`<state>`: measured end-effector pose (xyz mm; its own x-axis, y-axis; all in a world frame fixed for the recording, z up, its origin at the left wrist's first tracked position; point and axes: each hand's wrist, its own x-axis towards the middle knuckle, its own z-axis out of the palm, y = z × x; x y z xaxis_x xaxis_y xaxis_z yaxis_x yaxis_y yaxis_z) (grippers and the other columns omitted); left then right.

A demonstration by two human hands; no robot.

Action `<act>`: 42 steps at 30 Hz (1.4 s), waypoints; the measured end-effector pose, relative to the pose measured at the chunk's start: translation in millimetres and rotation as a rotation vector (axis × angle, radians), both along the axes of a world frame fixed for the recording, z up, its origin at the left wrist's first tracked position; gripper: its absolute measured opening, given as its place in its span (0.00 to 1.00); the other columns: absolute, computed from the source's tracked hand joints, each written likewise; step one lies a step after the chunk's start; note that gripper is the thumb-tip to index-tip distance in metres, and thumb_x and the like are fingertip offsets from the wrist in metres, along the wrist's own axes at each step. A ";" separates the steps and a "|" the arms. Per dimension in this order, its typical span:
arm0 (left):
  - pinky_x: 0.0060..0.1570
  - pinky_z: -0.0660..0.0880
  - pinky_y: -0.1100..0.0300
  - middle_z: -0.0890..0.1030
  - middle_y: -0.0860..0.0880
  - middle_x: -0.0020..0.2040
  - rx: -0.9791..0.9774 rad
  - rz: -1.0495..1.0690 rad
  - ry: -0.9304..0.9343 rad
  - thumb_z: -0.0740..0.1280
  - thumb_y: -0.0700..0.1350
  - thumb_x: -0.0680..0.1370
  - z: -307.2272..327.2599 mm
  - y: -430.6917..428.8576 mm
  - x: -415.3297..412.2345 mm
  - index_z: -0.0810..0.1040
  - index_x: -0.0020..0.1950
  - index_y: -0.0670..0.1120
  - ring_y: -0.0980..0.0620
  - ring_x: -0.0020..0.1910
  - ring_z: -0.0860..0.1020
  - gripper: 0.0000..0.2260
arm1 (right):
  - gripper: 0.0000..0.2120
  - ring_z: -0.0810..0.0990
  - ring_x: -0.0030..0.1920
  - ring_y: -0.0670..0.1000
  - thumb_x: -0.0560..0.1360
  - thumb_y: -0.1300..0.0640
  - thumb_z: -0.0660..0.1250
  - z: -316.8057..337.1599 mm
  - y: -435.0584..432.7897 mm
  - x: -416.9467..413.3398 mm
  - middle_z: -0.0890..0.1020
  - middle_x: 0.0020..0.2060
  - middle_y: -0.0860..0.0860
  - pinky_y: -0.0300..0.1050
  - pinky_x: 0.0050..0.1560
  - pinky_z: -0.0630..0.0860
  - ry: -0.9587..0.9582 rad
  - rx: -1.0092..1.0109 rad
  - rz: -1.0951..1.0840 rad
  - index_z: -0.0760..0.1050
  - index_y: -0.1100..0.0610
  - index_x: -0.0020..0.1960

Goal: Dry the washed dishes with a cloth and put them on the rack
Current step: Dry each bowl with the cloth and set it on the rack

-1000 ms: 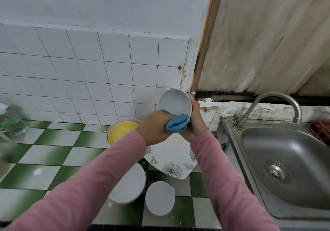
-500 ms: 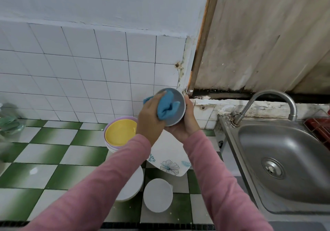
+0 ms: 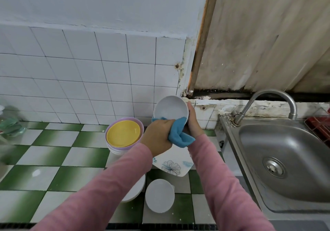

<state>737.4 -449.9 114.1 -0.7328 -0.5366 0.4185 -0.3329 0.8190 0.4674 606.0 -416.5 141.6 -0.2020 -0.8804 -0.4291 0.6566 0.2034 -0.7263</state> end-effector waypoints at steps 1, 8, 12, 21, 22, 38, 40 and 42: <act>0.49 0.71 0.62 0.84 0.46 0.51 0.018 0.015 0.004 0.72 0.39 0.73 2.6 0.6 0.4 0.79 0.59 0.43 0.47 0.49 0.80 0.14 | 0.34 0.80 0.51 0.59 0.76 0.31 0.55 -3.3 1.7 -0.1 0.84 0.47 0.60 0.53 0.50 0.77 -0.047 -0.023 0.005 0.75 0.59 0.63; 0.34 0.74 0.70 0.81 0.57 0.31 0.848 0.090 0.524 0.73 0.35 0.74 35.5 1.4 0.7 0.78 0.44 0.47 0.62 0.32 0.79 0.08 | 0.29 0.82 0.52 0.62 0.77 0.36 0.62 -31.0 13.7 -4.8 0.82 0.56 0.61 0.62 0.51 0.79 -0.273 -0.062 -0.017 0.74 0.55 0.68; 0.47 0.82 0.55 0.85 0.50 0.48 1.211 0.055 0.776 0.70 0.38 0.75 38.0 -4.4 2.6 0.79 0.55 0.45 0.51 0.48 0.83 0.09 | 0.23 0.82 0.51 0.60 0.77 0.43 0.62 -33.4 13.7 5.2 0.84 0.51 0.61 0.55 0.51 0.77 -0.420 -0.107 -0.150 0.76 0.60 0.61; 0.60 0.76 0.49 0.81 0.41 0.62 1.423 0.087 0.864 0.78 0.54 0.66 26.0 -11.6 21.7 0.78 0.63 0.42 0.44 0.59 0.80 0.29 | 0.12 0.86 0.42 0.51 0.78 0.55 0.63 -14.5 15.7 -9.7 0.86 0.43 0.52 0.44 0.36 0.83 -0.478 -0.342 -0.326 0.83 0.59 0.47; 0.60 0.77 0.49 0.81 0.40 0.61 1.443 0.118 0.881 0.79 0.60 0.62 28.5 -10.9 22.5 0.78 0.62 0.42 0.44 0.58 0.81 0.35 | 0.12 0.86 0.42 0.50 0.80 0.54 0.61 -10.0 16.8 -11.8 0.87 0.43 0.52 0.44 0.37 0.83 -0.442 -0.345 -0.327 0.81 0.58 0.51; 0.67 0.71 0.48 0.75 0.50 0.67 0.336 0.198 0.552 0.55 0.58 0.81 28.7 -3.2 -11.1 0.70 0.71 0.51 0.53 0.66 0.73 0.22 | 0.13 0.79 0.36 0.44 0.81 0.65 0.62 32.5 32.2 34.5 0.82 0.34 0.47 0.39 0.37 0.79 0.615 -0.349 -0.206 0.82 0.54 0.44; 0.63 0.73 0.49 0.78 0.49 0.62 0.431 0.230 0.641 0.56 0.58 0.81 34.0 -5.5 -8.1 0.73 0.69 0.48 0.53 0.60 0.76 0.21 | 0.14 0.79 0.39 0.45 0.82 0.64 0.62 32.9 36.0 34.6 0.82 0.38 0.51 0.39 0.41 0.79 0.694 -0.384 -0.164 0.82 0.53 0.43; 0.61 0.75 0.50 0.79 0.49 0.59 0.521 0.263 0.669 0.55 0.56 0.81 35.6 -7.3 -8.2 0.74 0.68 0.47 0.53 0.57 0.77 0.21 | 0.15 0.79 0.40 0.44 0.82 0.64 0.62 33.4 38.1 35.0 0.82 0.37 0.49 0.38 0.44 0.79 0.729 -0.398 -0.153 0.82 0.51 0.43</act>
<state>729.2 -457.2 149.7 -0.2485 -0.8948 0.3709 -0.0038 0.3838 0.9234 640.9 -378.4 175.0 -0.4373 -0.8788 0.1907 -0.0044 -0.2100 -0.9777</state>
